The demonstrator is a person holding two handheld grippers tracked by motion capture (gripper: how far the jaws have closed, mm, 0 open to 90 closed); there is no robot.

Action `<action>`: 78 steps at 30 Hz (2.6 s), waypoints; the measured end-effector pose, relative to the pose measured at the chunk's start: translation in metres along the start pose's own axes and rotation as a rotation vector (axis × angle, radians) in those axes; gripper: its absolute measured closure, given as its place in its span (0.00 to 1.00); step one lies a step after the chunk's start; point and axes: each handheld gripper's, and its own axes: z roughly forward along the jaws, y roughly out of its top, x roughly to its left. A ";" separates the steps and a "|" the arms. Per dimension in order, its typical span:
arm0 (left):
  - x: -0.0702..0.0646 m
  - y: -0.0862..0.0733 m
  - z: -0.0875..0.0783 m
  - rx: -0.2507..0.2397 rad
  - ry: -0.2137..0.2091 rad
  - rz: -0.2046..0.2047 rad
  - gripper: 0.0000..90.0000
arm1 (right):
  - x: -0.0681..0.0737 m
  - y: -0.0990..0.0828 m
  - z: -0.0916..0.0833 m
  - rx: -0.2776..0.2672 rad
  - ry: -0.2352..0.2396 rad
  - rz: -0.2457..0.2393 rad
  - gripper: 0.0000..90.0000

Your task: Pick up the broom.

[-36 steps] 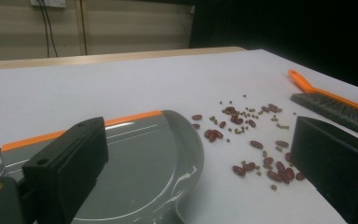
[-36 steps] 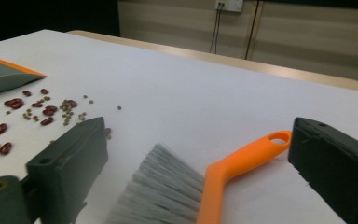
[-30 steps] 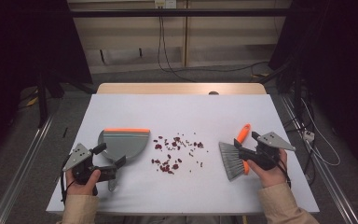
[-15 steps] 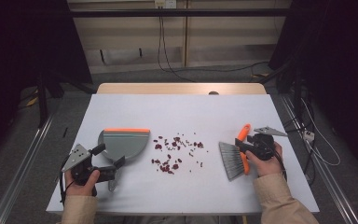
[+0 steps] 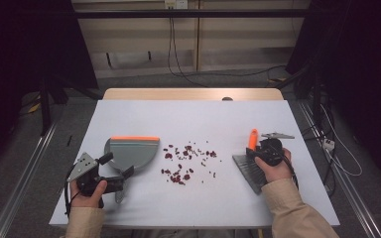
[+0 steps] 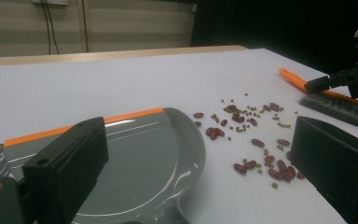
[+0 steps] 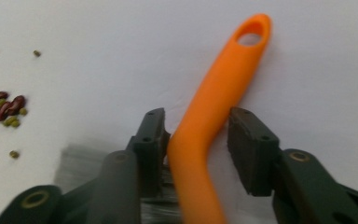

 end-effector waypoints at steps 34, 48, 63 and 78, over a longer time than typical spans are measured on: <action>-0.005 0.004 0.002 -0.015 -0.016 0.009 0.05 | 0.003 0.003 0.001 0.078 0.019 -0.037 0.74; -0.009 0.010 0.009 -0.018 -0.022 0.033 0.05 | 0.004 0.002 0.001 0.063 0.010 -0.001 0.74; -0.009 0.016 0.011 -0.027 -0.021 0.037 0.04 | -0.005 0.005 -0.002 0.053 0.055 0.077 0.75; -0.011 0.019 0.014 -0.035 -0.022 0.047 0.04 | -0.007 0.019 -0.037 -0.142 0.190 0.099 0.78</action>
